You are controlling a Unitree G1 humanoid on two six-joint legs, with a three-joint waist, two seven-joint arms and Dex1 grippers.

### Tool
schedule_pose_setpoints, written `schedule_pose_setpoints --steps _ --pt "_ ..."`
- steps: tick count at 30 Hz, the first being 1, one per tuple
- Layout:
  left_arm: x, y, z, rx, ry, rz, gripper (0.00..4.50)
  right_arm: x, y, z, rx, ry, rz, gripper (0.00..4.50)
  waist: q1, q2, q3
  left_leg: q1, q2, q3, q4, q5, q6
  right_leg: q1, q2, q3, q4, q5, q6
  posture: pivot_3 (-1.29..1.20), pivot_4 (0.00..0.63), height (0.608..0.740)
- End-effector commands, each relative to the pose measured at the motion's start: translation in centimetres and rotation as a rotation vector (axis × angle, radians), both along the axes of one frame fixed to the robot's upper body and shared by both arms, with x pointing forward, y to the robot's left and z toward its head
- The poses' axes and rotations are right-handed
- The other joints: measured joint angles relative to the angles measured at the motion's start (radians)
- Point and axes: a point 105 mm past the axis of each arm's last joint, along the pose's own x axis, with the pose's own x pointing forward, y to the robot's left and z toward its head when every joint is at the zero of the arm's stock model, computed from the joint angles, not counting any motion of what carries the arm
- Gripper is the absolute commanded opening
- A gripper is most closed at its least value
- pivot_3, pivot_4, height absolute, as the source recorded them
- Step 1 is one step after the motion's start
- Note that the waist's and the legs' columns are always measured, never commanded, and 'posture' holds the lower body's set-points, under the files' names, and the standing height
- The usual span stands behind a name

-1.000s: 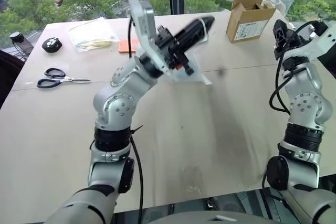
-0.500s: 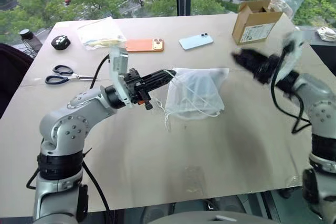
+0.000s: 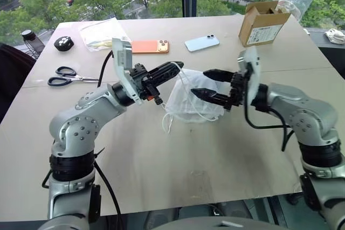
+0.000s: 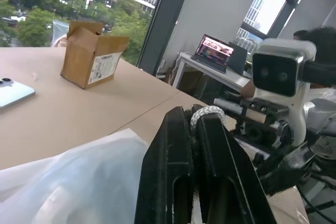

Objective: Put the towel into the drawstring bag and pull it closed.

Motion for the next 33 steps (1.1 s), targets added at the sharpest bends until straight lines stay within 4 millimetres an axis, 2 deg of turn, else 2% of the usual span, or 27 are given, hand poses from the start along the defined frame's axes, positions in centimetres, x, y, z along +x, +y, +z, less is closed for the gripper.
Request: schedule_pose_setpoints --steps 1,2,8,9,10,11,13,14,17,20,22,29,31,33 --pt "0.0 -0.2 1.0 -0.004 -0.047 -0.004 0.0 -0.7 1.4 0.5 0.005 -0.008 0.058 4.48 0.001 0.0 0.0 0.0 0.0 0.0 0.0 0.0 0.0 0.0 0.0 0.0 0.0 0.0 0.0 0.0 0.15 0.74" --pt "0.1 -0.2 0.9 0.0 -0.046 -0.003 0.0 -0.8 1.6 0.6 0.013 -0.009 0.061 4.48 0.0 0.0 0.0 0.0 0.0 0.0 0.0 0.0 0.0 0.0 0.0 0.0 0.0 0.0 0.0 0.0 0.15 0.74" --pt "0.4 0.0 1.0 -0.005 -0.047 0.019 0.0 -0.6 1.1 1.9 0.086 -0.016 0.041 1.65 -0.001 0.0 0.0 0.0 0.0 0.0 0.0 0.0 0.0 0.0 0.0 0.0 0.0 0.0 0.0 0.0 0.15 0.74" --pt "0.5 0.1 1.0 -0.013 -0.051 0.023 0.0 -0.7 1.0 2.3 0.099 -0.019 0.042 1.48 -0.001 0.0 0.0 0.0 0.0 0.0 0.0 0.0 0.0 0.0 0.0 0.0 0.0 0.0 0.0 0.0 0.15 0.74" --pt "0.8 0.3 1.3 -0.014 -0.073 0.039 0.0 -0.7 0.9 2.5 0.107 -0.023 0.04 0.98 -0.001 0.0 0.0 0.0 0.0 0.0 0.0 0.0 0.0 0.0 0.0 0.0 0.0 0.0 0.0 0.0 0.15 0.74" --pt "1.0 0.4 1.4 -0.014 -0.089 0.05 0.0 -0.7 0.9 2.7 0.112 -0.026 0.038 0.93 -0.001 0.0 0.0 0.0 0.0 0.0 0.0 0.0 0.0 0.0 0.0 0.0 0.0 0.0 0.0 0.0 0.15 0.74" --pt "1.3 0.7 1.8 -0.02 -0.105 0.064 0.71 -0.7 0.6 3.0 0.117 -0.029 0.034 0.0 -0.002 0.0 0.0 0.0 0.0 0.0 0.0 0.0 0.0 0.0 0.0 0.0 0.0 0.0 0.0 0.0 0.15 0.74" --pt "1.3 0.8 2.0 -0.02 -0.109 0.054 0.91 -0.8 0.4 3.2 0.118 -0.032 0.033 0.0 -0.002 0.0 0.0 0.0 0.0 0.0 0.0 0.0 0.0 0.0 0.0 0.0 0.0 0.0 0.0 0.0 0.15 0.74" --pt "1.7 1.7 1.8 0.009 -0.098 0.073 2.26 -0.9 -0.5 4.4 0.165 -0.041 0.026 0.0 -0.002 0.0 0.0 0.0 0.0 0.0 0.0 0.0 0.0 0.0 0.0 0.0 0.0 0.0 0.0 0.0 0.15 0.74" --pt "-0.5 2.2 0.7 0.066 -0.056 -0.066 3.68 -0.5 -1.5 5.4 0.227 -0.032 -0.009 0.0 -0.01 0.0 0.0 0.0 0.0 0.0 -0.001 0.0 0.0 -0.001 0.0 0.001 0.0 0.0 0.0 0.0 0.15 0.74" --pt "-0.6 3.5 -0.1 0.112 -0.041 -0.051 4.4 -0.1 -2.3 6.1 0.285 -0.022 -0.044 0.0 -0.011 0.0 0.0 0.0 0.0 0.0 -0.003 0.0 0.0 -0.002 0.001 0.002 0.0 0.0 0.0 0.0 0.15 0.74" --pt "-0.6 7.9 -3.7 0.238 0.042 0.032 4.4 0.8 -3.6 6.8 0.356 -0.004 -0.119 0.0 -0.006 0.001 0.001 0.0 0.0 0.0 -0.003 0.0 0.001 -0.002 0.0 0.002 0.0 0.0 0.0 0.0 0.15 0.74" --pt "-0.5 8.5 -4.8 0.29 0.051 0.057 4.4 0.9 -3.8 6.8 0.364 0.001 -0.129 0.0 -0.006 0.001 0.001 0.0 0.0 0.0 -0.003 0.0 0.001 -0.002 0.0 0.002 0.0 0.0 0.0 0.0 0.15 0.74" --pt "-0.9 8.0 -6.5 0.355 0.076 0.025 4.4 0.9 -3.8 6.7 0.367 0.003 -0.134 0.0 -0.005 0.001 0.001 0.0 0.0 0.0 -0.003 -0.001 0.002 -0.002 0.0 0.002 0.0 0.0 0.0 0.0 0.15 0.74"
